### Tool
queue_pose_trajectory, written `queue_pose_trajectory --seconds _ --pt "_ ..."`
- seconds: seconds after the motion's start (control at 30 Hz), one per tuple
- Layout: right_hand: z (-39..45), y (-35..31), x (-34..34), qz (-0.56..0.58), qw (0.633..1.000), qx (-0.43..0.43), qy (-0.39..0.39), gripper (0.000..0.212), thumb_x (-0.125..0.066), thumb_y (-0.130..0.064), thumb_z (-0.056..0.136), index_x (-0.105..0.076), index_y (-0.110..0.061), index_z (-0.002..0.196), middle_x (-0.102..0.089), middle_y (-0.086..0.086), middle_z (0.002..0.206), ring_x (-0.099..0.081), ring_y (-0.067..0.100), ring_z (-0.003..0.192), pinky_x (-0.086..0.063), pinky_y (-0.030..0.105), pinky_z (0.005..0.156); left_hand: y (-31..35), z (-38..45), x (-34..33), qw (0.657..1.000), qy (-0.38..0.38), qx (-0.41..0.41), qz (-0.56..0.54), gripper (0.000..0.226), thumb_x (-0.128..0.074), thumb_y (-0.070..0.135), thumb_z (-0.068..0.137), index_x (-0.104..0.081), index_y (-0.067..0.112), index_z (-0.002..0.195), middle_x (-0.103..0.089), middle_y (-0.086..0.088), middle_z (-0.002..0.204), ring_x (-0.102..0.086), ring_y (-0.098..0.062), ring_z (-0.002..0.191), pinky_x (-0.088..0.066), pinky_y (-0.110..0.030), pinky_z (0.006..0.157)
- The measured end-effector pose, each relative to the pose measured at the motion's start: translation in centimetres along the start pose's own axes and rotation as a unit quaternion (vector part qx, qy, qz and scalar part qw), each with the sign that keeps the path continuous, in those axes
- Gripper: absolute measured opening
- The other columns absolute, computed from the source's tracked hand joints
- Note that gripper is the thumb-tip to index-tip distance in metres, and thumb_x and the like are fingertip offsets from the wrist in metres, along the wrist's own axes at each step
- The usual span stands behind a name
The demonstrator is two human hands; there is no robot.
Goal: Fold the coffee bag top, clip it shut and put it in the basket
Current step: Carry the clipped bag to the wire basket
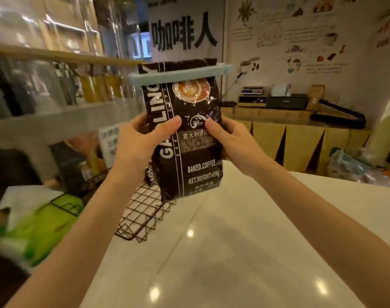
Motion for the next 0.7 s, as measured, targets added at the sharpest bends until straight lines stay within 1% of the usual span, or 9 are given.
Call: queue_pose_trajectory --seconds 0.1,0.17,0.3,0.43,0.5,0.57,0.63,0.67,0.7 --pt "4.0 1.6 -4.9 -0.02 0.999 -0.009 -0.033 0.009 -0.053 -0.031 0.089 -0.061 -0.028 0.088 -0.069 -0.012 0.087 -0.068 -0.004 0.073 -0.054 0.012 0.067 -0.6 1.3 4.9 0.998 0.059 -0.027 0.026 0.024 -0.074 0.023 0.065 -0.059 0.033 0.081 -0.07 0.017 0.074 -0.068 0.003 0.07 -0.052 -0.014 0.054" --pt "6.3 2.9 -7.7 -0.031 0.998 -0.029 -0.052 0.013 -0.051 -0.035 0.089 -0.06 -0.026 0.094 -0.067 -0.011 0.091 -0.066 -0.007 0.073 -0.052 0.009 0.063 -1.5 2.1 7.7 0.994 0.091 -0.032 0.047 0.025 -0.074 0.024 0.067 -0.058 0.036 0.082 -0.068 0.017 0.08 -0.067 0.004 0.073 -0.052 -0.013 0.057" --pt "9.8 5.7 -12.2 -0.084 0.988 -0.085 -0.1 0.033 -0.049 -0.045 0.088 -0.055 -0.023 0.112 -0.066 -0.007 0.103 -0.064 0.002 0.088 -0.054 0.018 0.066 -4.4 3.6 12.3 0.987 0.148 0.0 0.069 0.024 -0.074 0.029 0.066 -0.056 0.039 0.079 -0.066 0.016 0.085 -0.066 -0.001 0.079 -0.053 -0.023 0.066" --pt "11.7 8.9 -14.6 -0.056 0.977 -0.155 -0.136 0.028 -0.051 -0.04 0.089 -0.054 -0.022 0.11 -0.065 -0.004 0.104 -0.062 0.01 0.095 -0.053 0.031 0.079 -7.8 4.3 15.1 0.979 0.183 0.038 0.081 0.025 -0.075 0.03 0.065 -0.056 0.039 0.079 -0.066 0.014 0.086 -0.065 -0.006 0.083 -0.054 -0.03 0.072" --pt "12.2 10.4 -15.4 -0.025 0.973 -0.191 -0.128 0.03 -0.055 -0.037 0.087 -0.054 -0.019 0.112 -0.064 0.0 0.11 -0.06 0.016 0.103 -0.05 0.041 0.092 -9.2 4.6 15.9 0.976 0.192 0.052 0.091 0.028 -0.076 0.031 0.064 -0.058 0.036 0.085 -0.067 0.012 0.09 -0.066 -0.009 0.085 -0.056 -0.034 0.076" --pt "12.5 11.2 -16.4 0.001 0.968 -0.219 -0.121 0.05 -0.062 -0.042 0.08 -0.052 -0.016 0.121 -0.061 0.005 0.12 -0.057 0.023 0.112 -0.044 0.049 0.099 -10.5 4.8 16.4 0.973 0.2 0.066 0.098 0.037 -0.077 0.032 0.063 -0.059 0.029 0.096 -0.069 0.007 0.096 -0.066 -0.012 0.089 -0.055 -0.04 0.081" --pt "12.8 11.9 -17.1 0.02 0.965 -0.236 -0.112 0.079 -0.072 -0.053 0.064 -0.045 -0.017 0.13 -0.056 0.007 0.13 -0.053 0.026 0.118 -0.04 0.052 0.102 -11.5 5.0 16.8 0.97 0.207 0.076 0.107 0.043 -0.078 0.034 0.062 -0.058 0.027 0.1 -0.068 0.006 0.098 -0.065 -0.014 0.092 -0.055 -0.043 0.083" --pt "13.2 12.5 -17.3 0.023 0.964 -0.24 -0.112 0.08 -0.073 -0.054 0.061 -0.047 -0.018 0.128 -0.057 0.006 0.128 -0.054 0.025 0.116 -0.04 0.051 0.102 -11.9 5.0 16.9 0.968 0.21 0.08 0.113 0.041 -0.078 0.034 0.062 -0.057 0.029 0.097 -0.067 0.007 0.097 -0.065 -0.014 0.093 -0.054 -0.044 0.084" --pt "13.4 12.7 -17.6 0.026 0.964 -0.24 -0.113 0.063 -0.071 -0.05 0.067 -0.053 -0.018 0.119 -0.061 0.004 0.12 -0.057 0.022 0.11 -0.042 0.048 0.1 -12.2 5.1 17.1 0.966 0.213 0.084 0.12 0.04 -0.078 0.034 0.062 -0.055 0.032 0.095 -0.066 0.009 0.096 -0.064 -0.015 0.094 -0.054 -0.044 0.085"
Point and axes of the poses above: each hand's wrist, its own z-axis towards the middle knuckle, its own x-axis out of the back of the hand, y = z × x, the point moved 1 cm from there along z, towards the middle knuckle
